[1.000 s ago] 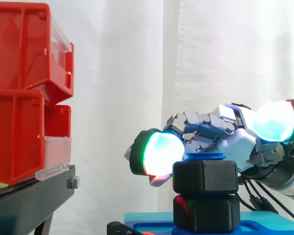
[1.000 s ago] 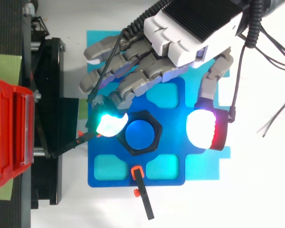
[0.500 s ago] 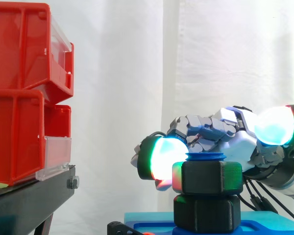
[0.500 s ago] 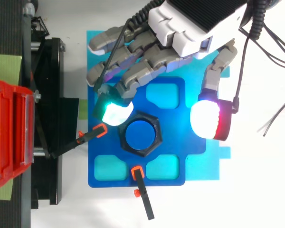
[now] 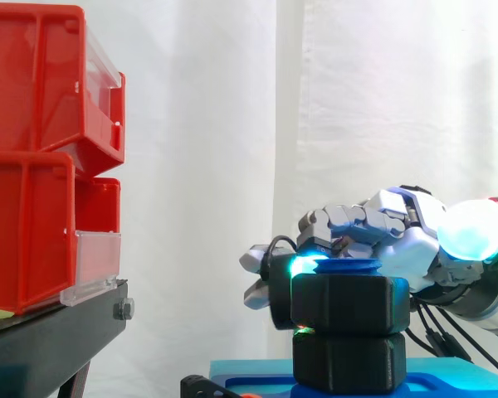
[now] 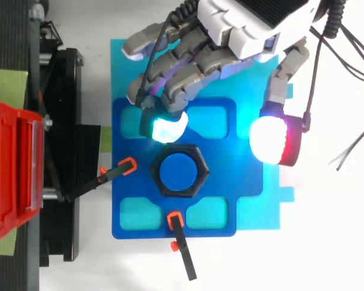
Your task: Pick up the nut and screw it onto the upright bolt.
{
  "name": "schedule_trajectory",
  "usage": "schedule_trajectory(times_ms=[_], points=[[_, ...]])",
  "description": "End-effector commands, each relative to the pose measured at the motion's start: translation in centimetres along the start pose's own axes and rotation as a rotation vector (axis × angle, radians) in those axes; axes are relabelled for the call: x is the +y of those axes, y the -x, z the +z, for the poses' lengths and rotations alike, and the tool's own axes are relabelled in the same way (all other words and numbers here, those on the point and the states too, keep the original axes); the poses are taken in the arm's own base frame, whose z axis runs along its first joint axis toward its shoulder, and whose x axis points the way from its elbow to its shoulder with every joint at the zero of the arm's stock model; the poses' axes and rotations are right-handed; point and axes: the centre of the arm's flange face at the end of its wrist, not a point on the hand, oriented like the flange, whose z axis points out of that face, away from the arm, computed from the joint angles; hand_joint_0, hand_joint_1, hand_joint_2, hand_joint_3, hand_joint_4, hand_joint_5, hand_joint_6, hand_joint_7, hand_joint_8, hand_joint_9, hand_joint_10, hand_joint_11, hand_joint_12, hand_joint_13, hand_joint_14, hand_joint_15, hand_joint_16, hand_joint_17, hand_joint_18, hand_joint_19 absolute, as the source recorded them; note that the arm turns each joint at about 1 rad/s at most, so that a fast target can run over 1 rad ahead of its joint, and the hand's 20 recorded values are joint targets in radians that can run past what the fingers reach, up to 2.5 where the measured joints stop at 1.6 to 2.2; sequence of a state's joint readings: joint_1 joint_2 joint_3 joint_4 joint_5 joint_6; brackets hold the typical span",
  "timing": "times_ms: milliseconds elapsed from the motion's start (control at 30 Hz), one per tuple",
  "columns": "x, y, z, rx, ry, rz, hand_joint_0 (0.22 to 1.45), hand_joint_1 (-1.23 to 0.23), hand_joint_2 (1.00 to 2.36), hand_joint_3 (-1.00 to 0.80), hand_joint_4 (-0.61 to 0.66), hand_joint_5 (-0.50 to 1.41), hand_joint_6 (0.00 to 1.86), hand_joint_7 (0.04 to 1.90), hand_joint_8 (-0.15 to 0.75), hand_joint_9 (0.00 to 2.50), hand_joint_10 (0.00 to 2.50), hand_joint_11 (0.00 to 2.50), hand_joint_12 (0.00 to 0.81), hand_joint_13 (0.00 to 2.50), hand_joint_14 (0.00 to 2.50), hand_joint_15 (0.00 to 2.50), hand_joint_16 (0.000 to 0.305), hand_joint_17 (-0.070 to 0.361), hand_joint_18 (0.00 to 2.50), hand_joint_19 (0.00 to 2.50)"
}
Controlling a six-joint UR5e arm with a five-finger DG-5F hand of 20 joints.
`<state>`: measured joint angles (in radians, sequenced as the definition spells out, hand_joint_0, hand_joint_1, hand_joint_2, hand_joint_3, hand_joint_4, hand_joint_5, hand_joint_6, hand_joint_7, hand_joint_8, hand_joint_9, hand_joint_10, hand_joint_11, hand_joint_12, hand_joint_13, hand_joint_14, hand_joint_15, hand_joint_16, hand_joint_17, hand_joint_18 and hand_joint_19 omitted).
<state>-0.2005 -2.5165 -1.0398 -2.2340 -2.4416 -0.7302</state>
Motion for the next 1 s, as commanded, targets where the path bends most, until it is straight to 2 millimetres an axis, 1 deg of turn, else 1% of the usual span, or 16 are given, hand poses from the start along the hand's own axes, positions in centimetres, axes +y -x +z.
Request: schedule_trajectory(times_ms=[0,67,233,300,400,467,533,567,600,633,667,767,800,833,933,967], points=[[-0.1,0.2,-0.3,0.002,0.003,-0.005,0.48,-0.26,1.00,-0.50,0.19,0.02,0.57,1.30,0.256,0.86,0.00,0.00,0.234,0.51,0.00,0.00,0.018,0.041,0.13,0.00],[-0.1,0.2,-0.6,0.003,0.003,-0.006,0.48,-0.26,1.00,-0.50,0.18,0.02,0.58,1.27,0.249,0.89,0.00,0.00,0.228,0.52,0.00,0.00,0.018,0.040,0.14,0.00],[-0.4,-0.2,-1.5,0.001,-0.001,-0.010,0.49,-0.26,1.00,-0.50,0.17,0.05,0.56,1.30,0.213,0.99,0.00,0.00,0.211,0.59,0.00,0.00,0.015,0.034,0.22,0.00],[-0.4,-0.2,-1.6,0.000,0.001,-0.013,0.49,-0.26,1.00,-0.50,0.15,0.06,0.56,1.30,0.173,1.07,0.00,0.00,0.188,0.64,0.00,0.00,0.013,0.029,0.28,0.00],[-0.4,-0.2,-1.6,0.002,0.006,-0.014,0.49,-0.26,1.00,-0.50,0.14,0.07,0.56,1.32,0.145,1.13,0.00,0.00,0.171,0.67,0.00,0.00,0.011,0.025,0.32,0.00],[-0.4,-0.2,-1.7,0.002,0.006,-0.015,0.49,-0.26,1.00,-0.50,0.14,0.06,0.56,1.32,0.160,1.11,0.00,0.00,0.173,0.67,0.00,0.00,0.011,0.025,0.33,0.00],[-0.4,0.0,-1.6,0.002,0.011,-0.017,0.48,-0.24,1.00,-0.50,0.17,0.04,0.50,1.39,0.200,1.05,0.00,0.00,0.195,0.62,0.00,0.00,0.013,0.029,0.27,0.00],[-0.5,0.1,-1.5,0.000,0.013,-0.018,0.48,-0.23,1.00,-0.50,0.19,0.04,0.50,1.38,0.218,1.03,0.00,0.00,0.200,0.61,0.00,0.00,0.014,0.031,0.26,0.00],[-0.4,0.2,-1.4,0.000,0.018,-0.020,0.47,-0.23,1.00,-0.50,0.21,0.01,0.50,1.32,0.238,1.00,0.00,0.00,0.212,0.59,0.00,0.00,0.015,0.033,0.23,0.00],[-0.3,0.6,-1.2,-0.001,0.026,-0.023,0.47,-0.23,1.00,-0.50,0.21,0.01,0.50,1.33,0.241,0.99,0.00,0.00,0.215,0.58,0.00,0.00,0.015,0.034,0.23,0.00],[-0.3,0.7,-1.0,0.001,0.031,-0.024,0.47,-0.23,1.00,-0.50,0.23,-0.01,0.50,1.26,0.244,0.96,0.00,0.00,0.218,0.57,0.00,0.00,0.016,0.035,0.21,0.00],[-0.1,2.7,-0.1,-0.002,0.066,-0.055,0.47,-0.23,1.00,-0.50,0.25,-0.05,0.50,1.14,0.247,0.92,0.00,0.00,0.230,0.55,0.00,0.00,0.018,0.040,0.19,0.00],[-0.1,3.9,0.1,-0.005,0.082,-0.079,0.46,-0.23,1.00,-0.50,0.27,-0.06,0.50,1.10,0.249,0.89,0.00,0.00,0.235,0.54,0.00,0.00,0.018,0.041,0.18,0.00],[-0.1,4.6,0.3,-0.004,0.096,-0.093,0.46,-0.23,1.00,-0.50,0.27,-0.08,0.50,1.04,0.251,0.87,0.00,0.00,0.240,0.53,0.00,0.00,0.019,0.042,0.17,0.00],[-0.2,6.0,-0.1,-0.002,0.112,-0.109,0.46,-0.23,1.00,-0.50,0.27,-0.10,0.50,0.92,0.246,0.80,0.00,0.00,0.250,0.51,0.00,0.00,0.020,0.046,0.14,0.00],[-0.2,6.3,-0.1,-0.004,0.113,-0.109,0.46,-0.23,1.00,-0.50,0.24,-0.12,0.50,0.83,0.236,0.75,0.00,0.00,0.254,0.48,0.00,0.00,0.021,0.048,0.13,0.00]])
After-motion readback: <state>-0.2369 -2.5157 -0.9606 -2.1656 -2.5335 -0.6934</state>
